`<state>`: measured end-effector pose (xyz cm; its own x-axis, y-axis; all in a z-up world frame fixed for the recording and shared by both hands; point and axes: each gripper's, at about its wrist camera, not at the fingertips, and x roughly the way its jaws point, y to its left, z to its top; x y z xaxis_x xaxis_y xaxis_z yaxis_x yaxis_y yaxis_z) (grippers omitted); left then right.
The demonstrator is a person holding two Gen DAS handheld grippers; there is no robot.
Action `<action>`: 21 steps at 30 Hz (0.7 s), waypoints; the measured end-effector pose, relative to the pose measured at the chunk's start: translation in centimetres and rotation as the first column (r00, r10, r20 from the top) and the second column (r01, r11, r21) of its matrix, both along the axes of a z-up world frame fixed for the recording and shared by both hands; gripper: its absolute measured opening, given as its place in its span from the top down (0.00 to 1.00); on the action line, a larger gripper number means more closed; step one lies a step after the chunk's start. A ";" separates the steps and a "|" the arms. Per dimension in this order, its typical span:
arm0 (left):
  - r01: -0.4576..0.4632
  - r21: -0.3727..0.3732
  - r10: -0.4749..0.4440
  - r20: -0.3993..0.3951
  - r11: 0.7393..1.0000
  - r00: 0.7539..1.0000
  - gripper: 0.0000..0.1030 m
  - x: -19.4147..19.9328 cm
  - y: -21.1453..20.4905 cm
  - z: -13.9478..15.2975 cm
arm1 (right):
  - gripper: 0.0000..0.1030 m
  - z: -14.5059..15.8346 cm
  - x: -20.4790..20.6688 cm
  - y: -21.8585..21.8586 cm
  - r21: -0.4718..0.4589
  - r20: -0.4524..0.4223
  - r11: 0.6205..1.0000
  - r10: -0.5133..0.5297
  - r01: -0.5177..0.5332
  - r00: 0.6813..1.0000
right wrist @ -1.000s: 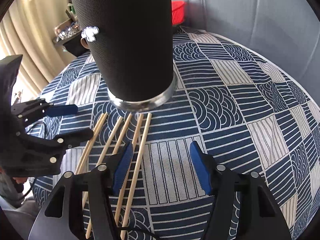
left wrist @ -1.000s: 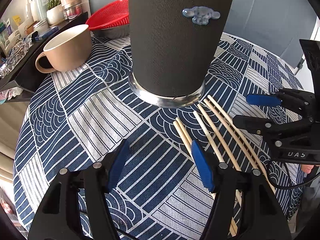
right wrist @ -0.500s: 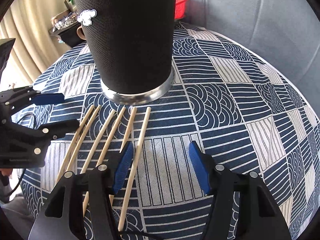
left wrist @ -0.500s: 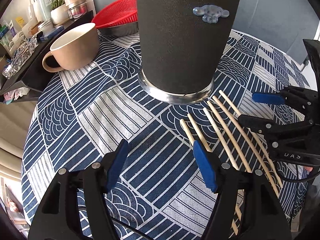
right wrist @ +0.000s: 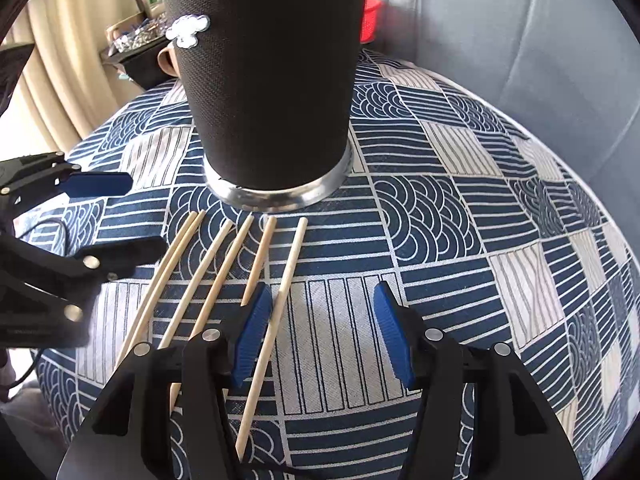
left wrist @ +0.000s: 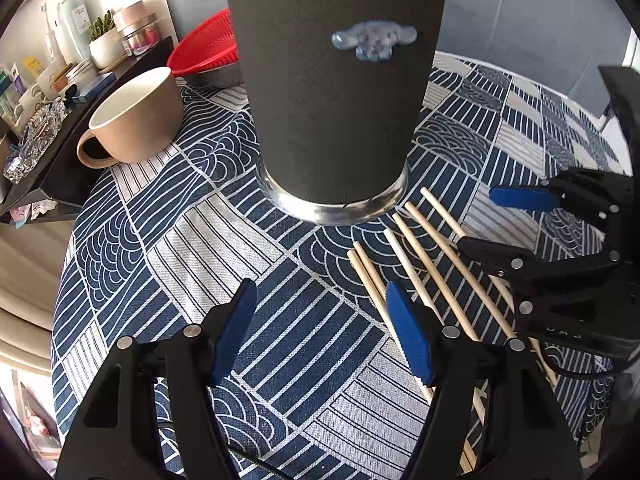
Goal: Organize utensils
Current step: 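Close the right tool on one wooden chopstick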
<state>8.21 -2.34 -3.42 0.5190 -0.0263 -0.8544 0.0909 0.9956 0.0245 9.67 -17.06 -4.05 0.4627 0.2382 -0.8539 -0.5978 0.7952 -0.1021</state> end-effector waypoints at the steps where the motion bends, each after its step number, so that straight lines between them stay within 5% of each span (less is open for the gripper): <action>1: 0.003 0.000 -0.003 -0.013 1.000 1.000 0.34 0.1 -0.1 -0.3 | 0.52 0.0 -0.2 0.2 -0.013 0.011 1.000 0.006 -0.006 1.000; 11: -0.023 -0.014 0.022 -0.059 1.000 0.998 0.34 -0.4 1.2 -0.8 | 0.53 0.2 -0.9 0.6 -0.060 0.043 0.998 0.037 -0.034 0.998; 14: -0.004 -0.027 0.002 -0.065 1.000 0.998 0.39 -0.4 0.8 -0.7 | 0.72 0.3 -1.0 1.0 -0.035 -0.002 0.997 0.076 -0.076 0.997; 17: 0.038 -0.035 -0.040 -0.058 0.999 0.997 0.53 -0.6 0.7 -0.6 | 0.85 0.3 -0.3 0.4 0.040 -0.081 0.996 0.089 -0.086 0.993; 21: 0.045 -0.073 -0.049 -0.054 0.996 0.997 0.86 -0.8 2.1 -0.5 | 0.93 0.4 0.2 -0.1 0.070 -0.115 0.994 0.089 -0.081 0.989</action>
<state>7.43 -0.24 -3.96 0.4675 -0.1117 -0.8769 0.1373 0.9891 -0.0528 9.87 -17.17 -3.67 0.3354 0.3290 -0.8828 -0.6680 0.7438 0.0234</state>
